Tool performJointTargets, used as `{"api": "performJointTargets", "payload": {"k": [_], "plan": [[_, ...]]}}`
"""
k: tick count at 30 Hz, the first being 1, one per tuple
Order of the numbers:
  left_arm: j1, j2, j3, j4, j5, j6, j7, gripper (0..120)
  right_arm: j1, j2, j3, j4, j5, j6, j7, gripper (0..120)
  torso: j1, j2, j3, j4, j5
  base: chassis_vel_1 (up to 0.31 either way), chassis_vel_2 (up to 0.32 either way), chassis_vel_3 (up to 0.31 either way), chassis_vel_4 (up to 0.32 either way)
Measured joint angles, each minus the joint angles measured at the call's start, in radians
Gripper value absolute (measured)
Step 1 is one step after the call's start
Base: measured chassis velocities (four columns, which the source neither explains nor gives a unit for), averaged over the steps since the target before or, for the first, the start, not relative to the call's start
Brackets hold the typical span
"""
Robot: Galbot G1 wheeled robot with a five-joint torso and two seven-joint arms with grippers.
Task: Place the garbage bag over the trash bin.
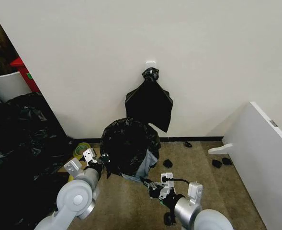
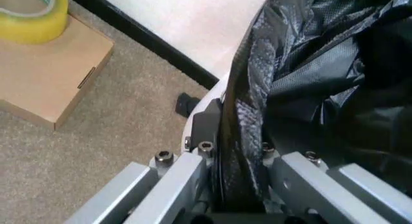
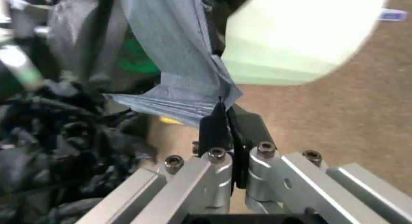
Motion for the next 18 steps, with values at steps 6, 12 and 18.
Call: {"api": "performJointTargets", "payload": {"k": [6, 12, 18], "plan": [[0.010, 0.019, -0.006, -0.013, -0.025, 0.023, -0.011, 0, 0.003, -0.011, 0.035, -0.056, -0.003, 0.035, 0.011, 0, 0.000, 0.000, 0.000, 0.0000, -0.0001, 0.000, 0.000, 0.000, 0.000], [0.015, 0.027, -0.004, -0.038, -0.051, 0.066, -0.029, 0, 0.026, -0.005, 0.040, -0.098, 0.000, 0.040, 0.020, 0, 0.000, 0.000, 0.000, -0.0001, -0.0001, 0.000, 0.000, 0.000, 0.000], [0.032, 0.038, -0.004, -0.073, -0.077, 0.143, -0.041, 0, 0.044, 0.006, 0.035, -0.130, -0.002, 0.032, 0.026, 0, 0.000, 0.000, 0.000, -0.0001, -0.0003, 0.000, 0.000, 0.000, 0.000]]}}
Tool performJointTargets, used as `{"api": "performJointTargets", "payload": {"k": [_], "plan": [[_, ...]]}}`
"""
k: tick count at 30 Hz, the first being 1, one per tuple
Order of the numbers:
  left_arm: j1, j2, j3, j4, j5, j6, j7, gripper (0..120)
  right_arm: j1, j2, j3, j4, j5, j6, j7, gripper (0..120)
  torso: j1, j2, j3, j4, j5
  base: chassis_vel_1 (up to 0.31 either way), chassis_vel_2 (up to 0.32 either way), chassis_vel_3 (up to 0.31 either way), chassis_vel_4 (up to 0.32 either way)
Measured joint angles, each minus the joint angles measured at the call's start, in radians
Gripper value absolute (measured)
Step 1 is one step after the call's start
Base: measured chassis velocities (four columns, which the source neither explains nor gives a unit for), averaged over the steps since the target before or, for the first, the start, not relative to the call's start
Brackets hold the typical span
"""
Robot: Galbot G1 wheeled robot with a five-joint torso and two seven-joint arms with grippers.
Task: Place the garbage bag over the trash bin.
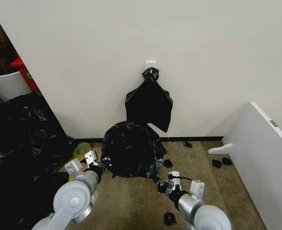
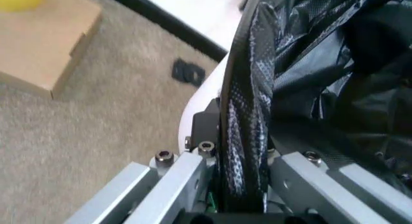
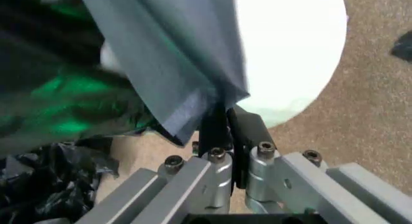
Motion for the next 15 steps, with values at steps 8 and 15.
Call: {"api": "performJointTargets", "payload": {"k": [8, 15], "plan": [[0.013, 0.013, 0.003, -0.033, -0.024, 0.101, -0.012, 0, 0.006, 0.006, 0.002, -0.022, -0.025, -0.043, 0.029, 0, 0.000, 0.000, 0.000, 0.0000, 0.0002, 0.000, 0.000, 0.000, 0.000], [0.009, 0.014, 0.003, -0.025, -0.018, 0.107, -0.002, 0, -0.005, -0.001, 0.004, -0.020, -0.057, -0.062, 0.034, 0, 0.000, 0.000, 0.000, 0.0000, 0.0003, 0.000, 0.000, 0.000, 0.000]]}}
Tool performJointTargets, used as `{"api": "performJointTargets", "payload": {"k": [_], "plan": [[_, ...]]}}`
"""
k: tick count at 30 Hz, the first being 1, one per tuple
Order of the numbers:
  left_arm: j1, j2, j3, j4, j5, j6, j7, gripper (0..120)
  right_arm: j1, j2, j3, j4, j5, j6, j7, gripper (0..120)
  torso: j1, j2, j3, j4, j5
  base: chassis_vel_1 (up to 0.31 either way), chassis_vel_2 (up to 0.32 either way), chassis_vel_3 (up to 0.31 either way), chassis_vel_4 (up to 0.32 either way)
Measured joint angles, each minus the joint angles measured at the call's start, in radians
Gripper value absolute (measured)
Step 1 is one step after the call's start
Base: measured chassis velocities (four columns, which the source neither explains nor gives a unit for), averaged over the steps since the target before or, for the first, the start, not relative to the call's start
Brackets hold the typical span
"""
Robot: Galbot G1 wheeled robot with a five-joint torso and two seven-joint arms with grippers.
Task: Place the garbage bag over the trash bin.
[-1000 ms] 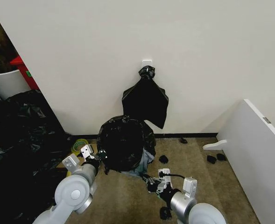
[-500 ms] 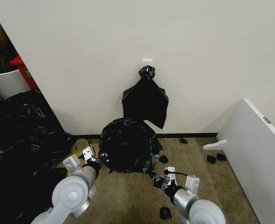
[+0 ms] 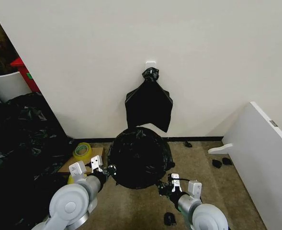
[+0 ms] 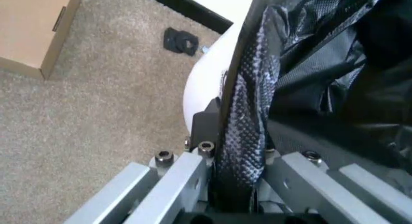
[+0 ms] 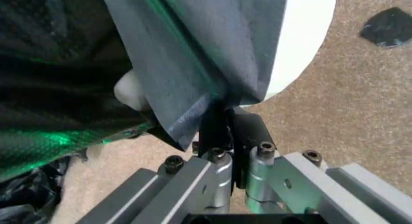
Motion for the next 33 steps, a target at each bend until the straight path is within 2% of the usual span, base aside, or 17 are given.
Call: {"api": "performJointTargets", "payload": {"k": [3, 8, 11, 12, 21, 22, 25, 27, 30, 32, 33], "plan": [[-0.001, 0.000, 0.000, 0.012, 0.017, -0.007, 0.007, 0, -0.006, -0.006, 0.003, 0.003, -0.020, 0.003, 0.000, 0, 0.000, 0.000, 0.000, 0.0001, -0.0002, 0.000, 0.000, 0.000, 0.000], [-0.008, -0.003, -0.002, 0.047, 0.077, -0.065, 0.014, 0, -0.032, -0.031, 0.011, 0.043, -0.080, 0.035, -0.030, 0, 0.000, 0.000, 0.000, 0.0001, -0.0002, 0.000, 0.000, 0.000, 0.000], [-0.016, -0.004, -0.011, 0.067, 0.085, -0.092, 0.012, 0, -0.053, -0.046, 0.017, 0.087, -0.112, 0.049, -0.038, 16, 0.000, 0.000, 0.000, 0.0000, -0.0002, 0.000, 0.000, 0.000, 0.000], [-0.016, -0.004, -0.011, 0.067, 0.085, -0.092, 0.012, 0, -0.053, -0.046, 0.017, 0.087, -0.112, 0.049, -0.038, 16, 0.000, 0.000, 0.000, 0.0000, -0.0002, 0.000, 0.000, 0.000, 0.000], [-0.025, -0.002, -0.019, 0.094, 0.085, -0.113, 0.008, 0, -0.119, -0.071, 0.034, 0.153, -0.207, 0.092, -0.071, 52, 0.000, 0.000, 0.000, 0.0001, -0.0002, 0.000, 0.000, 0.000, 0.000], [-0.025, -0.002, -0.019, 0.094, 0.085, -0.113, 0.008, 0, -0.119, -0.071, 0.034, 0.153, -0.207, 0.092, -0.071, 52, 0.000, 0.000, 0.000, 0.0001, -0.0002, 0.000, 0.000, 0.000, 0.000], [-0.030, -0.002, -0.020, 0.102, 0.085, -0.118, 0.001, 0, -0.151, -0.084, 0.043, 0.165, -0.258, 0.130, -0.100, 67, 0.000, 0.000, 0.000, 0.0001, -0.0001, 0.000, 0.000, 0.000, 0.000], [-0.031, -0.002, -0.021, 0.104, 0.085, -0.119, -0.002, 0, -0.159, -0.087, 0.046, 0.165, -0.270, 0.141, -0.110, 70, 0.000, 0.000, 0.000, 0.0000, -0.0001, 0.000, 0.000, 0.000, 0.000], [-0.035, -0.002, -0.023, 0.113, 0.084, -0.123, -0.012, 0, -0.196, -0.105, 0.055, 0.161, -0.318, 0.202, -0.175, 86, 0.000, 0.000, 0.000, 0.0000, -0.0001, 0.000, 0.000, 0.000, 0.000], [-0.036, -0.002, -0.024, 0.114, 0.083, -0.124, -0.013, 0, -0.200, -0.108, 0.056, 0.159, -0.326, 0.212, -0.185, 88, 0.000, 0.000, 0.000, 0.0001, -0.0001, 0.000, 0.000, 0.000, 0.000], [-0.036, -0.001, -0.025, 0.117, 0.083, -0.124, -0.016, 0, -0.214, -0.117, 0.059, 0.145, -0.366, 0.261, -0.228, 93, 0.000, 0.000, 0.000, 0.0000, -0.0003, 0.000, 0.000, 0.000, 0.000]]}}
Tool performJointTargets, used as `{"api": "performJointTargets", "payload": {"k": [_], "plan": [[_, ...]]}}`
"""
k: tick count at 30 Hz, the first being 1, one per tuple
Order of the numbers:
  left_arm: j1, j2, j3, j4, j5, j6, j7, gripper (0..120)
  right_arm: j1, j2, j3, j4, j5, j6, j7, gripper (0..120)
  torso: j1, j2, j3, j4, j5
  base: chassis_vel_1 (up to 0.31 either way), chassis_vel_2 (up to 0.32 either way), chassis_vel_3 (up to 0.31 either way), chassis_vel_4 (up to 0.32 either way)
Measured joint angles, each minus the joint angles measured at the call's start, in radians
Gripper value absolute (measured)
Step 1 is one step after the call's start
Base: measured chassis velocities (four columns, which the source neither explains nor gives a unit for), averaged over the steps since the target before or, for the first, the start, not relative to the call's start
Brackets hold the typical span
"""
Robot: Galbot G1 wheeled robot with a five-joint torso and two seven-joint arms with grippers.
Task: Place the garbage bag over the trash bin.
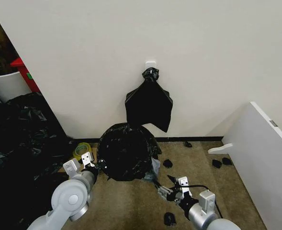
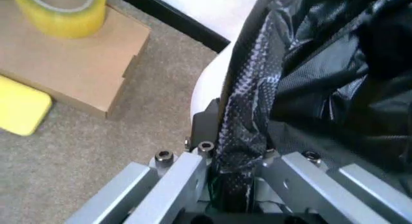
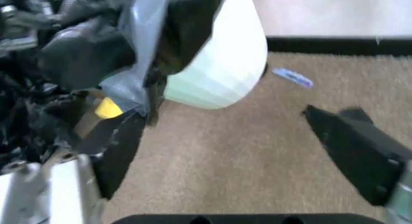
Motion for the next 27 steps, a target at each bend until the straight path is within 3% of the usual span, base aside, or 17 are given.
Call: {"api": "performJointTargets", "payload": {"k": [7, 16, 21, 24, 26, 27], "plan": [[-0.002, 0.000, 0.001, 0.005, -0.002, 0.000, -0.002, 0, -0.002, -0.011, 0.007, -0.043, -0.085, 0.206, -0.129, 100, 0.000, 0.000, 0.000, 0.0001, 0.0000, 0.000, 0.000, 0.000, 0.000], [0.001, 0.001, 0.006, -0.005, -0.005, 0.002, 0.001, 0, 0.068, -0.008, 0.002, -0.065, -0.069, 0.221, -0.140, 100, 0.000, 0.000, 0.000, 0.0001, 0.0002, 0.000, 0.000, 0.000, 0.000], [0.009, 0.001, 0.010, -0.015, -0.006, 0.006, 0.003, 0, 0.093, -0.013, -0.017, -0.084, -0.062, 0.203, -0.166, 85, 0.000, 0.000, 0.000, 0.0001, 0.0002, 0.000, 0.000, 0.000, 0.000], [0.013, 0.000, 0.013, -0.022, -0.006, 0.008, 0.004, 0, 0.103, -0.010, -0.024, -0.085, -0.057, 0.197, -0.163, 70, 0.000, 0.000, 0.000, 0.0001, 0.0001, 0.000, 0.000, 0.000, 0.000], [0.014, 0.000, 0.013, -0.022, -0.006, 0.008, 0.004, 0, 0.104, -0.010, -0.024, -0.085, -0.057, 0.197, -0.162, 68, 0.000, 0.000, 0.000, 0.0001, 0.0001, 0.000, 0.000, 0.000, 0.000], [0.014, 0.000, 0.014, -0.025, -0.006, 0.009, 0.004, 0, 0.107, -0.011, -0.024, -0.085, -0.054, 0.195, -0.154, 60, 0.000, 0.000, 0.000, 0.0001, 0.0001, 0.000, 0.000, 0.000, 0.000]]}}
